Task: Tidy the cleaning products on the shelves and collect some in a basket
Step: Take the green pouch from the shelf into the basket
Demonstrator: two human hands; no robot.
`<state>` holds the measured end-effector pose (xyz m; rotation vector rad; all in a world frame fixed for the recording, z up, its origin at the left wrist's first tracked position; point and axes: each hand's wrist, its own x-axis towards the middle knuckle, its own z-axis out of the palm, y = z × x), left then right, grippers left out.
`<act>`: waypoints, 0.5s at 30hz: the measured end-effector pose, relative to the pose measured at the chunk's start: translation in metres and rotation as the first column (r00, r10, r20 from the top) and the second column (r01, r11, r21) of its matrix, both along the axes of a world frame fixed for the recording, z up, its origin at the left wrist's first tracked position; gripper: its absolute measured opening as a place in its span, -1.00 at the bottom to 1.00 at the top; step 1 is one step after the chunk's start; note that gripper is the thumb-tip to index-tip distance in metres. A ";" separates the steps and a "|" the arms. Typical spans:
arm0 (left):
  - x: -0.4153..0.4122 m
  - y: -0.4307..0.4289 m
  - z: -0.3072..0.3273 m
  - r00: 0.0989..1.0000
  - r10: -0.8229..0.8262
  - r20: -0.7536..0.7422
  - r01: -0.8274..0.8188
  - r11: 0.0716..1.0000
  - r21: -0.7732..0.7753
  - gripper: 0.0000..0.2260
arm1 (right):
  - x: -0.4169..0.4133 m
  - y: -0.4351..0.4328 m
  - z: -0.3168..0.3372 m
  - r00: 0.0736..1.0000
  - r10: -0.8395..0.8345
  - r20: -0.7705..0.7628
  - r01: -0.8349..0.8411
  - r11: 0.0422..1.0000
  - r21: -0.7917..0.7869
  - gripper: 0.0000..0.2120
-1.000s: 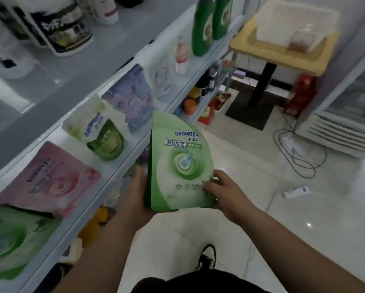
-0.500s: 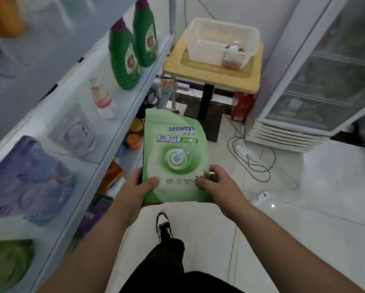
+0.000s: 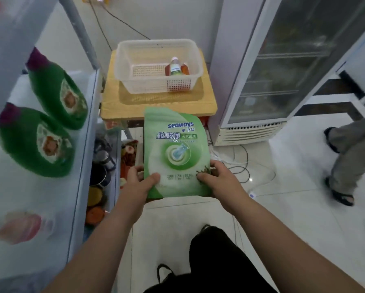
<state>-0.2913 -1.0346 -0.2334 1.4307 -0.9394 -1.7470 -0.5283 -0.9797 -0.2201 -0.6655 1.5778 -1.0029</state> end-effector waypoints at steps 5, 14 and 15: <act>-0.037 -0.100 -0.015 1.000 -0.010 0.028 0.010 1.000 0.018 -0.65 | -0.033 -0.089 -0.012 1.000 -0.024 0.019 0.024 1.000 0.012 -0.66; -0.099 -0.277 0.006 0.987 0.110 0.116 -0.107 0.994 -0.036 -0.73 | -0.094 -0.291 -0.010 0.996 0.091 0.009 -0.091 0.996 -0.004 -0.61; -0.104 -0.293 0.009 0.983 0.121 0.135 -0.115 0.992 -0.049 -0.73 | -0.099 -0.312 -0.008 0.994 0.109 -0.009 -0.109 0.994 -0.004 -0.57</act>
